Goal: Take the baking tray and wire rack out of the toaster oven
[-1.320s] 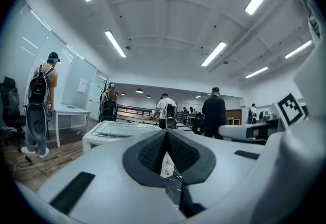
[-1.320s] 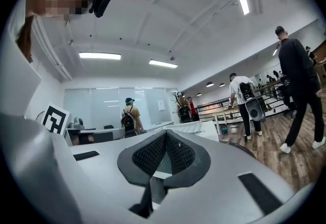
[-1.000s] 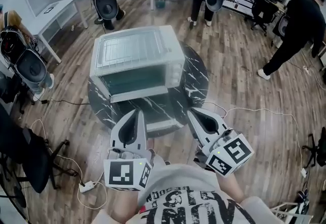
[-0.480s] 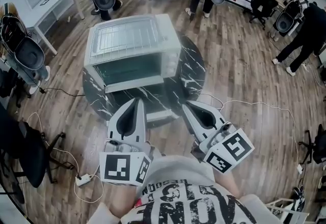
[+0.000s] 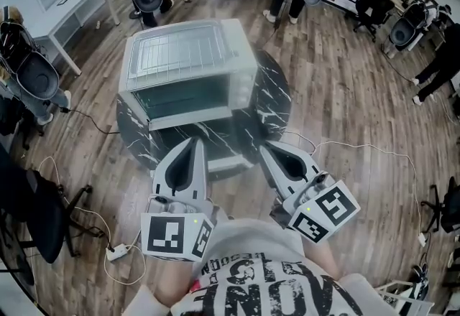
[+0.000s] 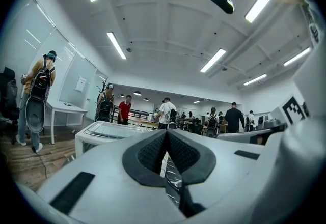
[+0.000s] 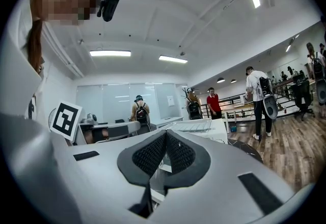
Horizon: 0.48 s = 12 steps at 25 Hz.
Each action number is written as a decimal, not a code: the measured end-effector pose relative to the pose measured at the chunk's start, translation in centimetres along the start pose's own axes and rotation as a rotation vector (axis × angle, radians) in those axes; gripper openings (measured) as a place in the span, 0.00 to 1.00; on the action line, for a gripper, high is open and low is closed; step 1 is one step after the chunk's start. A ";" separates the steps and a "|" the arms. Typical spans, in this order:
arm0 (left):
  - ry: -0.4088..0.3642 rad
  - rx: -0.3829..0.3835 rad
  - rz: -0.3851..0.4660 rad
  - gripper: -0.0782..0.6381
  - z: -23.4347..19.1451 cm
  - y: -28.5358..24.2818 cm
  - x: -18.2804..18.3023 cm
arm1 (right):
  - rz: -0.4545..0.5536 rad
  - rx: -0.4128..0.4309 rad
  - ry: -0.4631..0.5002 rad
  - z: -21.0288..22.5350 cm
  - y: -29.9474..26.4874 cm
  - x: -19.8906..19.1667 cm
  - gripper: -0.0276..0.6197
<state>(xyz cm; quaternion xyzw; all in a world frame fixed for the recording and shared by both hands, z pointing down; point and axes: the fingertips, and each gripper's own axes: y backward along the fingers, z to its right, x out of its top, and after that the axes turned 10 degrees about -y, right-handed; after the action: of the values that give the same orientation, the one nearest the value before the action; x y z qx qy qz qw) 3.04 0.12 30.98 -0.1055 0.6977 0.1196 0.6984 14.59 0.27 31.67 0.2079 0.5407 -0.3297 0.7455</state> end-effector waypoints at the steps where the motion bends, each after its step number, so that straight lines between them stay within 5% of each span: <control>1: 0.002 -0.001 -0.002 0.11 -0.1 0.0 -0.1 | -0.001 -0.001 -0.001 0.1 0.0 0.0 0.05; 12: 0.012 0.006 -0.006 0.11 -1.0 -0.2 -0.4 | -0.015 -0.009 0.000 0.2 -0.8 -0.3 0.05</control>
<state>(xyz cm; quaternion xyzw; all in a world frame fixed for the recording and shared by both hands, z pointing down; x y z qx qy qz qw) 2.12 -0.42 31.36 -0.1064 0.7020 0.1147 0.6948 14.08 -0.36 32.04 0.2004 0.5439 -0.3328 0.7438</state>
